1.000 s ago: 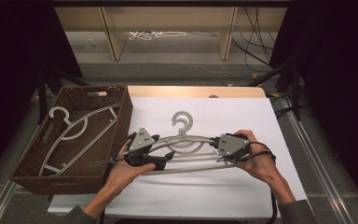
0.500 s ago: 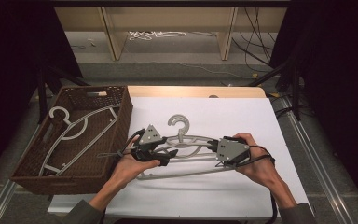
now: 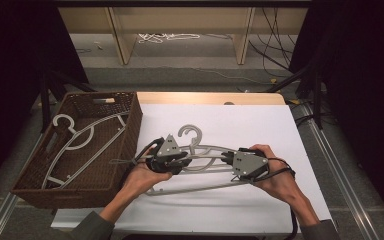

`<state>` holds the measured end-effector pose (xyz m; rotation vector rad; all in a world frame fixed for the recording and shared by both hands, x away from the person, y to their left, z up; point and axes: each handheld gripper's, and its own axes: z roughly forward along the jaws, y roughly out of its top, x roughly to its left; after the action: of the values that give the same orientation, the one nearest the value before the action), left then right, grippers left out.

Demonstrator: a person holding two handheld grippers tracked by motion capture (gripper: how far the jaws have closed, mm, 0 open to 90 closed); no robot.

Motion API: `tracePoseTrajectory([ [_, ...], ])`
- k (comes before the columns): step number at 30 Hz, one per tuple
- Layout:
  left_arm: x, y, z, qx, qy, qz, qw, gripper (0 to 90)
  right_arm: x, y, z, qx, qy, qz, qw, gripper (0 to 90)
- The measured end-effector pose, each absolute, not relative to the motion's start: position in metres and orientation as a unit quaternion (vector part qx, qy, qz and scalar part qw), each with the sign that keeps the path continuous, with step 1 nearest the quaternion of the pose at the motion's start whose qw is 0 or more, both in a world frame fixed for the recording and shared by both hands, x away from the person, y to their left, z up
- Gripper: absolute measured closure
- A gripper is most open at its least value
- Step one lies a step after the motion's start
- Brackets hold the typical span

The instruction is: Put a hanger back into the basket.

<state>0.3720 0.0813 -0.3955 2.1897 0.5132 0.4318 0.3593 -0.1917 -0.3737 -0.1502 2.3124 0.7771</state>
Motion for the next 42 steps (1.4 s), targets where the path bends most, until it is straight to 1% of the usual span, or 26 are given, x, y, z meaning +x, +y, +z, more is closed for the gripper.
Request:
tracePoseTrajectory([
  [5,0.362,0.079,-0.386,0.88,0.165,0.194,0.4,77.5,0.36,-0.194,-0.372,-0.061,0.886,0.3,0.348,81.2],
  [7,0.359,0.078,-0.383,0.883,0.154,0.194,0.398,78.7,0.358,-0.196,-0.37,-0.057,0.889,0.296,0.345,80.6],
  [9,0.357,0.078,-0.38,0.883,0.149,0.193,0.402,80.5,0.36,-0.197,-0.37,-0.045,0.882,0.312,0.349,78.2],
  [10,0.356,0.077,-0.38,0.883,0.147,0.189,0.405,81.2,0.358,-0.197,-0.37,-0.023,0.883,0.323,0.341,77.1],
  [12,0.354,0.077,-0.379,0.88,0.151,0.186,0.411,82.0,0.359,-0.197,-0.369,-0.007,0.879,0.323,0.351,73.6],
  [14,0.355,0.077,-0.378,0.878,0.154,0.185,0.414,82.1,0.359,-0.196,-0.368,0.021,0.875,0.334,0.35,69.0],
  [17,0.357,0.082,-0.378,0.874,0.169,0.183,0.418,82.2,0.359,-0.195,-0.366,0.061,0.863,0.344,0.364,52.6],
  [19,0.36,0.087,-0.377,0.87,0.182,0.181,0.422,82.2,0.36,-0.195,-0.364,0.108,0.85,0.371,0.358,44.7],
  [21,0.361,0.092,-0.374,0.866,0.193,0.187,0.422,82.2,0.361,-0.197,-0.362,0.146,0.832,0.402,0.353,38.7],
  [24,0.364,0.099,-0.371,0.862,0.206,0.186,0.424,82.2,0.361,-0.2,-0.359,0.184,0.812,0.44,0.338,32.9],
  [27,0.367,0.106,-0.369,0.857,0.218,0.188,0.428,82.2,0.359,-0.203,-0.358,0.212,0.792,0.472,0.324,29.3],
  [29,0.368,0.11,-0.368,0.853,0.227,0.191,0.43,82.2,0.357,-0.205,-0.358,0.224,0.788,0.487,0.302,28.4],
  [31,0.369,0.114,-0.365,0.852,0.234,0.191,0.428,82.2,0.354,-0.207,-0.36,0.238,0.78,0.494,0.302,26.4],
  [34,0.372,0.119,-0.364,0.842,0.248,0.181,0.444,82.1,0.349,-0.21,-0.365,0.261,0.772,0.509,0.277,25.4],
  [36,0.374,0.124,-0.362,0.835,0.258,0.179,0.453,82.1,0.345,-0.215,-0.369,0.279,0.761,0.52,0.269,23.5],
  [37,0.374,0.126,-0.361,0.831,0.265,0.177,0.456,82.1,0.344,-0.217,-0.372,0.282,0.754,0.526,0.274,23.2],
  [42,0.373,0.133,-0.352,0.819,0.274,0.176,0.472,82.2,0.337,-0.225,-0.386,0.306,0.74,0.534,0.27,21.6],
])
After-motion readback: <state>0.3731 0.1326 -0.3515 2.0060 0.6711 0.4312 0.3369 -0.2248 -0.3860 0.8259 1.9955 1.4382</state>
